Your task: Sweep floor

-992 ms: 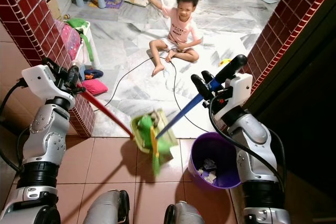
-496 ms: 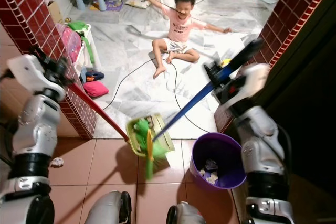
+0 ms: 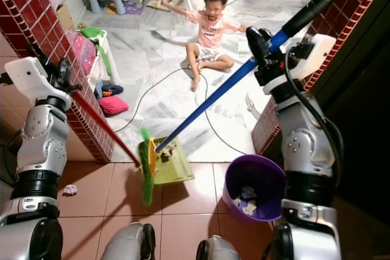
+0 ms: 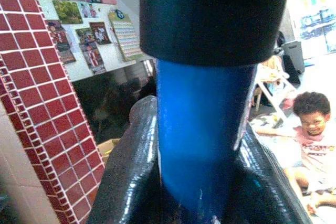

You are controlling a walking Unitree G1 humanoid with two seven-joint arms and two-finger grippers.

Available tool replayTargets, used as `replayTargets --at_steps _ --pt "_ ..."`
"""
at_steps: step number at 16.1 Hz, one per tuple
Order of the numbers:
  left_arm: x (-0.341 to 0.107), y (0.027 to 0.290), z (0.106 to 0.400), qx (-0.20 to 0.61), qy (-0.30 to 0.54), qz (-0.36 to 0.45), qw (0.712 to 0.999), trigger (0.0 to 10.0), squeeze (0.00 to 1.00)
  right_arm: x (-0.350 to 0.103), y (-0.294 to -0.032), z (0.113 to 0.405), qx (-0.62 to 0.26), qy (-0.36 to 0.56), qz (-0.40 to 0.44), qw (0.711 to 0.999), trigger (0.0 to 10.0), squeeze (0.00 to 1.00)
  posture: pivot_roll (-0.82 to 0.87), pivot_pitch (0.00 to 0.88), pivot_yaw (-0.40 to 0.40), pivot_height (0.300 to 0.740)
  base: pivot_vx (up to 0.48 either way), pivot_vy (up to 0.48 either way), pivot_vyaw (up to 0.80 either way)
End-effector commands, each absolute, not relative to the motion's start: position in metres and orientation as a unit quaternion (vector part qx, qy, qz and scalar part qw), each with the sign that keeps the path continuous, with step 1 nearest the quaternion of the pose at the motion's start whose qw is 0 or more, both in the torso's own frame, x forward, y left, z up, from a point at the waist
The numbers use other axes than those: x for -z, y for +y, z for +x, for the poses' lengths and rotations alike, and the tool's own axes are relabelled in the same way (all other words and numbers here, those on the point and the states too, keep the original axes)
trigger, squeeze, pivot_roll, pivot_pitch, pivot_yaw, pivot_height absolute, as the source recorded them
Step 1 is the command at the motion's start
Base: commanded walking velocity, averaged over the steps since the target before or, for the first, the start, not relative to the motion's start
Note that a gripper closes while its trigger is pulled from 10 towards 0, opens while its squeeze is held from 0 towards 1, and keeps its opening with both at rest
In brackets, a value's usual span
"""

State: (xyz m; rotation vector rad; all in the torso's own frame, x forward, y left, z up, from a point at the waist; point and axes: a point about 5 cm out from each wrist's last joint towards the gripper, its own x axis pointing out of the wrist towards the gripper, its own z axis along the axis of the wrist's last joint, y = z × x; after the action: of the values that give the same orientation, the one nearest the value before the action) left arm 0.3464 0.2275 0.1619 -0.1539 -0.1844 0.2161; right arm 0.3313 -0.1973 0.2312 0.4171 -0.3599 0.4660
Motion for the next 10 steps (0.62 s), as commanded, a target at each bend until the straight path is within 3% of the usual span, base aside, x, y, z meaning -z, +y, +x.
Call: replayTargets --at_steps 1,3,5,10 --pt "-0.182 0.23 0.349 -0.111 -0.136 -0.067 0.982 10.0 0.0 -0.252 -0.207 0.332 -0.221 -0.219 0.177 0.934 10.0 0.0 -0.14 0.0 0.015 0.74 0.0 0.0 0.0" --pt "-0.179 0.232 0.35 -0.113 -0.134 -0.061 0.983 10.0 0.0 -0.258 -0.215 0.334 -0.209 -0.231 0.131 0.941 10.0 0.0 -0.15 0.0 0.019 0.74 0.0 0.0 0.0" --pt "-0.178 0.233 0.35 -0.115 -0.134 -0.056 0.983 10.0 0.0 -0.257 -0.221 0.336 -0.186 -0.232 0.023 0.954 10.0 0.0 -0.15 0.0 0.021 0.74 0.0 0.0 0.0" --pt "-0.167 0.227 0.348 -0.105 -0.111 -0.065 0.986 10.0 0.0 -0.21 -0.212 0.334 -0.17 -0.165 0.031 0.971 10.0 0.0 -0.13 0.0 0.021 0.74 0.0 0.0 0.0"
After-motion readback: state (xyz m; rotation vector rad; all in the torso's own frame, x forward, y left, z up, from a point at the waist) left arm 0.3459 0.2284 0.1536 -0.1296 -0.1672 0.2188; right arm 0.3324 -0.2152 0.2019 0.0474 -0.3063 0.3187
